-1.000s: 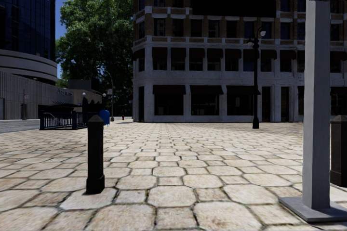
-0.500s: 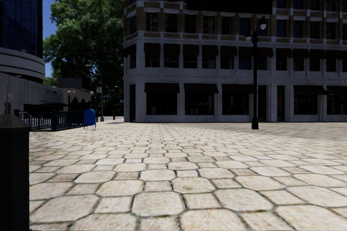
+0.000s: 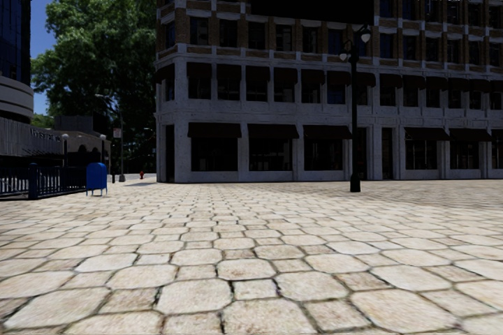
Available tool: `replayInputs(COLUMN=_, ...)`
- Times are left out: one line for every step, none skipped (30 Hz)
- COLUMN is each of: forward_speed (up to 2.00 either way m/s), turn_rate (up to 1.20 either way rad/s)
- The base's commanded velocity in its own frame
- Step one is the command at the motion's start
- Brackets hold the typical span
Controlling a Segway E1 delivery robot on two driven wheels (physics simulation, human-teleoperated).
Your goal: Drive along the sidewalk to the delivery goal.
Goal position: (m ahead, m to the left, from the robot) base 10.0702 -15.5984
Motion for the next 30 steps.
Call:
replayInputs(forward_speed=1.33, turn_rate=-0.33)
replayInputs(forward_speed=1.33, turn_rate=-0.33)
replayInputs(forward_speed=1.33, turn_rate=-0.33)
replayInputs(forward_speed=1.33, turn_rate=-0.33)
replayInputs(forward_speed=1.33, turn_rate=-0.33)
replayInputs(forward_speed=1.33, turn_rate=-0.33)
replayInputs(forward_speed=1.33, turn_rate=-0.33)
replayInputs(forward_speed=1.33, turn_rate=-0.33)
replayInputs(forward_speed=1.33, turn_rate=-0.33)
replayInputs(forward_speed=1.33, turn_rate=-0.34)
replayInputs(forward_speed=1.33, turn_rate=-0.37)
replayInputs(forward_speed=1.33, turn_rate=-0.37)
replayInputs(forward_speed=1.33, turn_rate=-0.39)
replayInputs(forward_speed=1.33, turn_rate=-0.41)
replayInputs(forward_speed=1.33, turn_rate=-0.42)
replayInputs(forward_speed=1.33, turn_rate=-0.43)
replayInputs(forward_speed=1.33, turn_rate=-0.43)
replayInputs(forward_speed=1.33, turn_rate=-0.43)
replayInputs(forward_speed=1.33, turn_rate=-0.45)
replayInputs(forward_speed=1.44, turn_rate=-0.51)
replayInputs(forward_speed=2.0, turn_rate=-0.55)
replayInputs(forward_speed=2.0, turn_rate=-0.55)
replayInputs(forward_speed=2.0, turn_rate=-0.59)
replayInputs(forward_speed=2.0, turn_rate=-0.6)
replayInputs(forward_speed=2.0, turn_rate=-0.6)
replayInputs(forward_speed=2.0, turn_rate=-0.6)
replayInputs(forward_speed=2.0, turn_rate=-0.6)
replayInputs(forward_speed=2.0, turn_rate=-0.6)
replayInputs(forward_speed=2.0, turn_rate=-0.6)
replayInputs(forward_speed=2.0, turn_rate=-0.6)
